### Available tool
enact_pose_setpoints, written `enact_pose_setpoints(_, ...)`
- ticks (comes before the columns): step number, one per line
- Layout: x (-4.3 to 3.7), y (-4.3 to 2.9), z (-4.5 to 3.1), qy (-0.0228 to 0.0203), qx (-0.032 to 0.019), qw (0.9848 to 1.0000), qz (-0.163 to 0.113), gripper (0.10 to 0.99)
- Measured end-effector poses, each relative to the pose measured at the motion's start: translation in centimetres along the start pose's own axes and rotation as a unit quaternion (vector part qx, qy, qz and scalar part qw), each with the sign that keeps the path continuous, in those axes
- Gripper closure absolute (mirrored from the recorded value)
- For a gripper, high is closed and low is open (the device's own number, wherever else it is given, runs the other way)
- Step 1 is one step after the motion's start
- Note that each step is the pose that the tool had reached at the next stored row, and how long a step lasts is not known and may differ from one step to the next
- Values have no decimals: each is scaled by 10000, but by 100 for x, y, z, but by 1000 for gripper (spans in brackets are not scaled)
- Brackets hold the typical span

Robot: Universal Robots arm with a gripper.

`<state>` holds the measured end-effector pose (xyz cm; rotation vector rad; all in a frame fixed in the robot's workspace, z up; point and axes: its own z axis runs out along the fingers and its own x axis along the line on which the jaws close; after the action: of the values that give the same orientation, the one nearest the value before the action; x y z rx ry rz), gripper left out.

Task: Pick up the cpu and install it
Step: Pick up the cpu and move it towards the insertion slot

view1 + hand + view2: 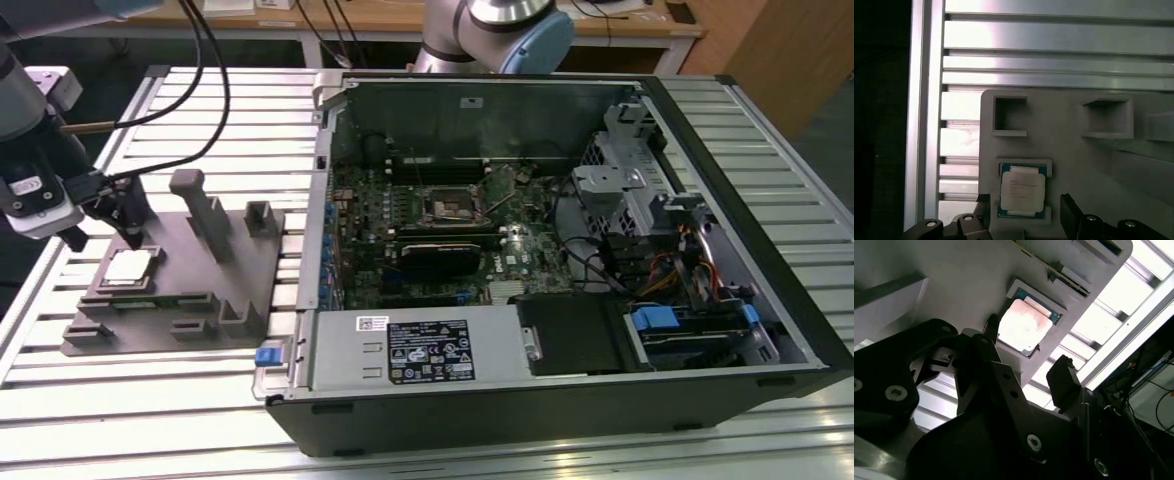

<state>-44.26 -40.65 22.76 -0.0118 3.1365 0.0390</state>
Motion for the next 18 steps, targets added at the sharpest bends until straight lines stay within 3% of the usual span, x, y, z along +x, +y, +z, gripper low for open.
enact_pose_setpoints(7, -38, -3, 124, -1, 0, 10000, 24, 424)
enact_pose_setpoints(18, -17, -26, 283, -18, 0, 10000, -67, 424)
